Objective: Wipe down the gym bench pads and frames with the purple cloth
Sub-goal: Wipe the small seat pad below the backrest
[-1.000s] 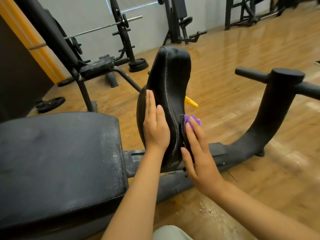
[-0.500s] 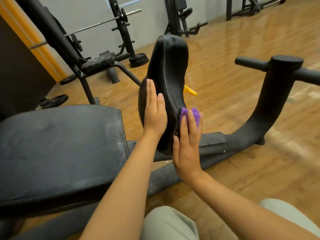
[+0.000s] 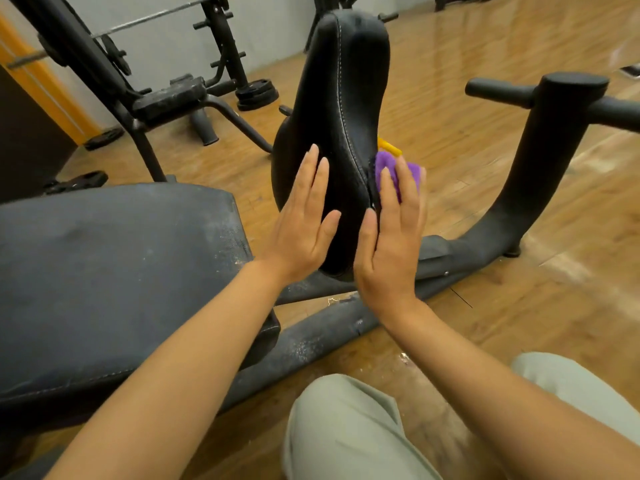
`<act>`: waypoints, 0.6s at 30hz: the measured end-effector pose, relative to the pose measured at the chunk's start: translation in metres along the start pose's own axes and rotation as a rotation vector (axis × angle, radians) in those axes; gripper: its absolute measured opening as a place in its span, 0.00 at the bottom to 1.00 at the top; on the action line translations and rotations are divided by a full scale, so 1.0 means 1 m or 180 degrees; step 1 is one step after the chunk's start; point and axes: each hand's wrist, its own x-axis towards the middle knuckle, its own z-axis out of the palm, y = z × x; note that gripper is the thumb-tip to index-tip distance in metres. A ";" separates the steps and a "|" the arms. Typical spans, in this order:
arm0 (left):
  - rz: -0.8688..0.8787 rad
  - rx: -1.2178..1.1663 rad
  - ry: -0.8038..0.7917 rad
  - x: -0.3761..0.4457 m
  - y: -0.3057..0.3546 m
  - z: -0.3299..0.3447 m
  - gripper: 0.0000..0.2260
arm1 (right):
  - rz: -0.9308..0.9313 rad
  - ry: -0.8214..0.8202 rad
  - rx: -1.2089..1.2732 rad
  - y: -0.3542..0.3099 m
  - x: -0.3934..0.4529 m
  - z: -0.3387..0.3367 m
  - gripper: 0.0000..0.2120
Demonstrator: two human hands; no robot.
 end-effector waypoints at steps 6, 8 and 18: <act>0.0314 0.0082 0.0241 0.007 -0.004 0.003 0.28 | -0.0048 -0.0156 -0.0255 0.017 -0.101 0.030 0.36; 0.0338 0.0095 0.0331 0.008 -0.005 0.005 0.27 | 0.0152 -0.0018 -0.0074 0.009 -0.096 0.037 0.35; 0.0085 -0.0076 0.0328 0.006 0.004 0.003 0.27 | 0.0080 0.0681 -0.0133 -0.006 0.005 0.017 0.20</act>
